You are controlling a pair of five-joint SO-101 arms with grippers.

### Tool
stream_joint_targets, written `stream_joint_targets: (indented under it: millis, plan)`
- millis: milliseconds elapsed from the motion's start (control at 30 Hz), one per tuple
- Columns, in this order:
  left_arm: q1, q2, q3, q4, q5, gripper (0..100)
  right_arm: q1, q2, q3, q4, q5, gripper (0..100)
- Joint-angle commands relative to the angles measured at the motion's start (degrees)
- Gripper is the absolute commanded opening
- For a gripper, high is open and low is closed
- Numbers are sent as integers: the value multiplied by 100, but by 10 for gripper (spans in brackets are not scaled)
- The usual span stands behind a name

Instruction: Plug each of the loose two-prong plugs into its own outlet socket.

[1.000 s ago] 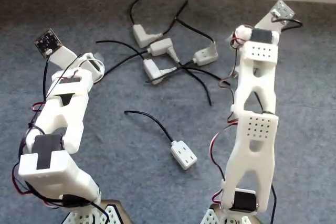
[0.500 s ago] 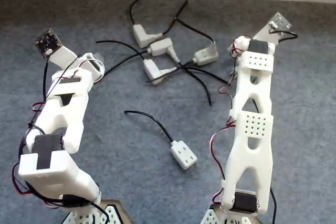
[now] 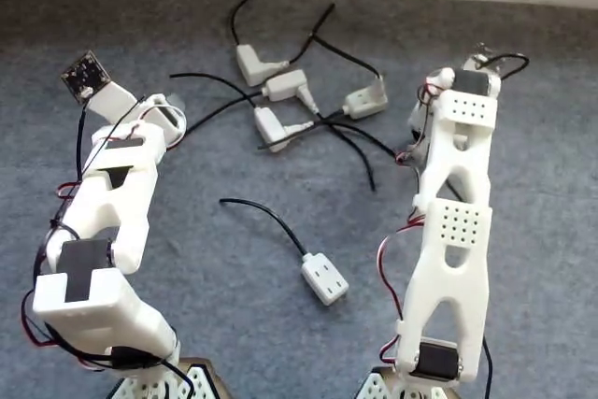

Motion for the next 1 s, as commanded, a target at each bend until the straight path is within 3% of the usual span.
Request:
stream_joint_targets:
  millis: [0,200,533,700,967]
  plan:
    - [22,-66,-224,-132,18,224,189,-356,180,374,527,12]
    - [22,-66,-224,-132,18,224,646,-1209,180,374,1327,11]
    - [22,-66,-233,-132,18,224,840,-2413,189,382,4193,13]
    - [22,-22,-321,-123,18,224,1103,-3046,778,391,4360,13]
    - [31,-22,-312,-123,18,224,857,-5138,3451,382,4334,13]
